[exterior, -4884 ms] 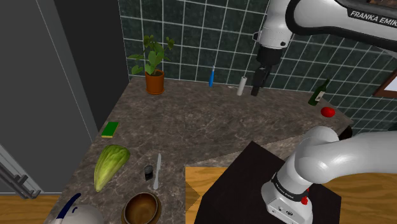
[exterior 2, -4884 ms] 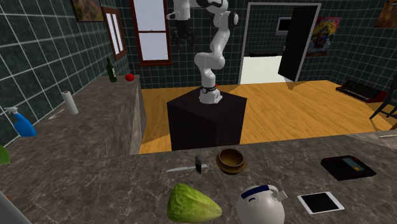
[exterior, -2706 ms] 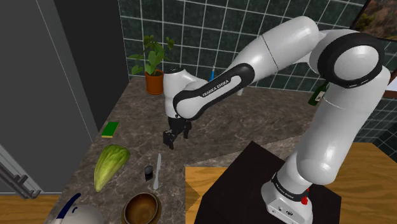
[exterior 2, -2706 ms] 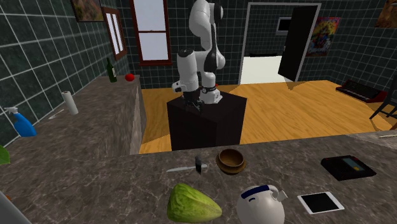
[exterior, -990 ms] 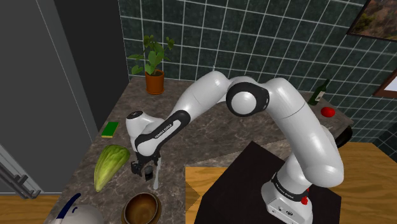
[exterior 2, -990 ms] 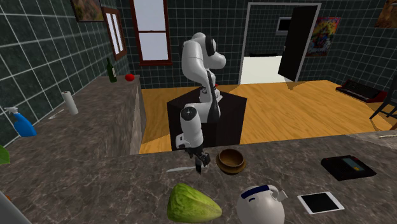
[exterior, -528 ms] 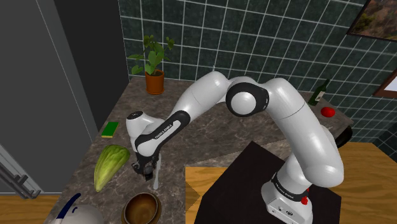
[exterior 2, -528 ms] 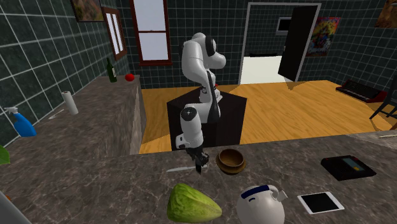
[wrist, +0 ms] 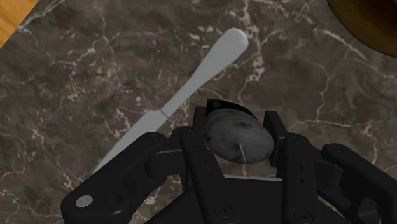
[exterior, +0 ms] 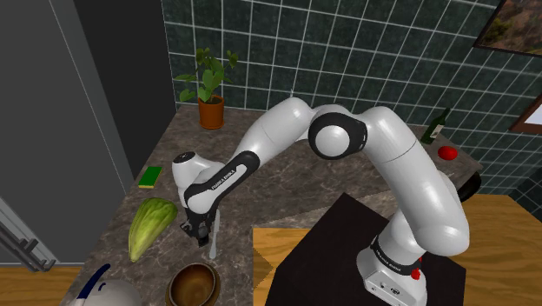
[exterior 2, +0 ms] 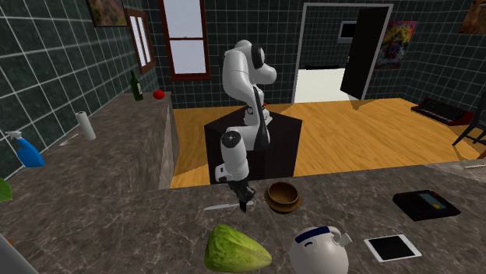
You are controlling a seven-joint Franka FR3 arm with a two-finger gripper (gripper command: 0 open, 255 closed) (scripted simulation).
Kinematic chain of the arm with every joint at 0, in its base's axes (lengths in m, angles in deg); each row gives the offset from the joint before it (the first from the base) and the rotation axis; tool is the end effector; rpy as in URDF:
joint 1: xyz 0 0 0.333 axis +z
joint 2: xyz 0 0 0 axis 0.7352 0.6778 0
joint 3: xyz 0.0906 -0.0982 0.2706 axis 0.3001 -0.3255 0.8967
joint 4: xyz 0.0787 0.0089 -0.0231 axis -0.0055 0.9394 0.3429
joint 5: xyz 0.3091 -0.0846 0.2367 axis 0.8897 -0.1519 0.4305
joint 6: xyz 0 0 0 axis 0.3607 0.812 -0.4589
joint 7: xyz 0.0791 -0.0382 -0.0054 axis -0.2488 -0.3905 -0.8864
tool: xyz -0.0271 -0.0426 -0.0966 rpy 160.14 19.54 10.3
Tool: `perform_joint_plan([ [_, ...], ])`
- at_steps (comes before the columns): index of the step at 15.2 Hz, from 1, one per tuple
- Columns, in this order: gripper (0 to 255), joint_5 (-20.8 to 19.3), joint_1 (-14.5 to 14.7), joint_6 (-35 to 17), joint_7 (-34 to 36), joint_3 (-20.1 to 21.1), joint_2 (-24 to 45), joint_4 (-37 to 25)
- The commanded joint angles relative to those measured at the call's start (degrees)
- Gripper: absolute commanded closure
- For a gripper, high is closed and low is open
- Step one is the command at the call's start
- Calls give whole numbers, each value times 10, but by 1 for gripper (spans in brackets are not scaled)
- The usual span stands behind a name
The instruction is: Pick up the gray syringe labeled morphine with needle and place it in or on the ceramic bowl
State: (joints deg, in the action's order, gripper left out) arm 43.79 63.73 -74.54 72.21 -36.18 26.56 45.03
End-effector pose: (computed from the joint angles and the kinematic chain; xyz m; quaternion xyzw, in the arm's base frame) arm 0.5743 0.3256 0.0772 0.9951 -0.0043 -0.0983 0.0025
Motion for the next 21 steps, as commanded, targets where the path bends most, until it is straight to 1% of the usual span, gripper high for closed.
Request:
perform_joint_plan([
  [1, 255, 0, 0, 0, 0, 0, 1, 0],
  [11, 255, 10, -9, 38, -1, 11, -62, 24],
  [21, 255, 21, -18, 82, -3, 22, -118, 35],
])
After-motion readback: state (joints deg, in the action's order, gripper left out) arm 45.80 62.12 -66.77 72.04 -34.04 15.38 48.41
